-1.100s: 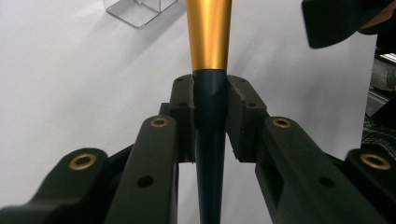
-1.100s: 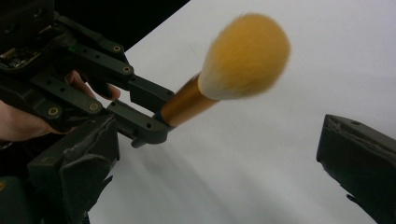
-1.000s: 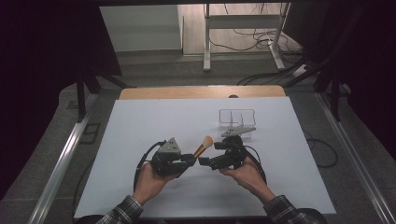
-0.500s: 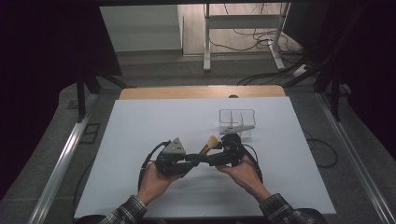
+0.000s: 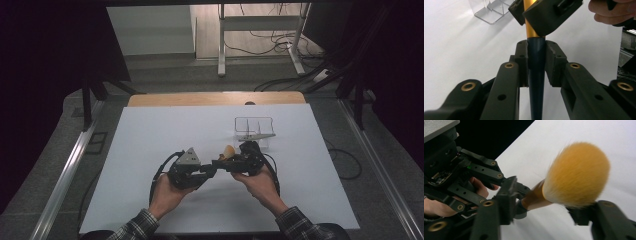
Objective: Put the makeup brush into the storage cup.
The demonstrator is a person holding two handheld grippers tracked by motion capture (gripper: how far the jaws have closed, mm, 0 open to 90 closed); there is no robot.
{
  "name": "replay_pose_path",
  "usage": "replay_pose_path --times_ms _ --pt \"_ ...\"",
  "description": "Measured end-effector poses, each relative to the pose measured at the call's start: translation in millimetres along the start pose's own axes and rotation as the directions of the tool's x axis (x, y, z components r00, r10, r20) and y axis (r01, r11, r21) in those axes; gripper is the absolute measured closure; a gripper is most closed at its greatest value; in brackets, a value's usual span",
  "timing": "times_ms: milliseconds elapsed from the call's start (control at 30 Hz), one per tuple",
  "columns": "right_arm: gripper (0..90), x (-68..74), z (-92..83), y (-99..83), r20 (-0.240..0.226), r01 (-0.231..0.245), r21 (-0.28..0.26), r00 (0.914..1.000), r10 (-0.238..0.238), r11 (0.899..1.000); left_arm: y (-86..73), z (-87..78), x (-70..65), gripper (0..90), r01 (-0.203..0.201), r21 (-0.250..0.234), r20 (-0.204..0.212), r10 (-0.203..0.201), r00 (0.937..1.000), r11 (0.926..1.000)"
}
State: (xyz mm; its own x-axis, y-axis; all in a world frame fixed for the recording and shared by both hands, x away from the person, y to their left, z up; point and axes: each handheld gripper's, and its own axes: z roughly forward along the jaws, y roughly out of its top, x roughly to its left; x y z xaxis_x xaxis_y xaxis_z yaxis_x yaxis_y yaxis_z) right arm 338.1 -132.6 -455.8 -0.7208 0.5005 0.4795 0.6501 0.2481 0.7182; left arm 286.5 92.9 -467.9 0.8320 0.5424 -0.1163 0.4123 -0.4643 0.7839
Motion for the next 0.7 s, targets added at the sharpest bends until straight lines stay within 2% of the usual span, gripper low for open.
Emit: replay_pose_path --times_ms 67,133,167,200,267,367,633,700 --pt "56.3 -1.2 0.8 -0.9 -0.001 -0.005 0.008 1.0 0.005 1.0 0.6 0.5 -0.8 74.0 -0.006 0.005 -0.011 0.006 0.9999 1.0" --pt "65.4 -3.2 1.1 -2.0 -0.041 -0.045 0.005 0.9982 0.045 0.999 0.4 1.6 -1.1 73.9 -0.002 0.004 -0.01 0.002 1.0 1.0" --pt "65.4 -3.2 1.1 -2.0 -0.041 -0.045 0.005 0.9982 0.045 0.999 0.5 2.3 -1.1 73.9 -0.005 0.01 -0.007 0.005 1.0 0.9999" --pt "69.6 -3.6 0.7 -2.3 -0.056 -0.059 -0.004 0.9967 0.059 0.998 0.3 3.2 -2.1 73.9 -0.009 0.009 -0.014 0.01 0.9999 0.9999" --pt "71.1 -3.2 0.3 -2.0 -0.072 -0.076 0.0 0.9945 0.076 0.997 0.8 4.5 -2.8 73.7 -0.018 0.018 -0.019 0.018 0.9996 0.9997" --pt "71.7 -0.7 -0.2 -1.6 -0.062 -0.064 0.006 0.996 0.064 0.998 1.4 4.6 -2.5 71.4 -0.02 0.023 -0.015 0.02 0.9997 0.9995" --pt "71.7 0.3 -2.4 -1.4 -0.047 -0.057 0.004 0.9972 0.058 0.998 1.5 5.5 -2.7 50.5 -0.007 0.035 -0.038 0.009 0.9992 0.9994" --pt "71.7 0.9 -3.1 -1.3 -0.04 -0.043 0.003 0.9983 0.044 0.999 1.2 5.4 -1.9 46.1 -0.002 0.034 -0.04 0.003 0.9992 0.9994"
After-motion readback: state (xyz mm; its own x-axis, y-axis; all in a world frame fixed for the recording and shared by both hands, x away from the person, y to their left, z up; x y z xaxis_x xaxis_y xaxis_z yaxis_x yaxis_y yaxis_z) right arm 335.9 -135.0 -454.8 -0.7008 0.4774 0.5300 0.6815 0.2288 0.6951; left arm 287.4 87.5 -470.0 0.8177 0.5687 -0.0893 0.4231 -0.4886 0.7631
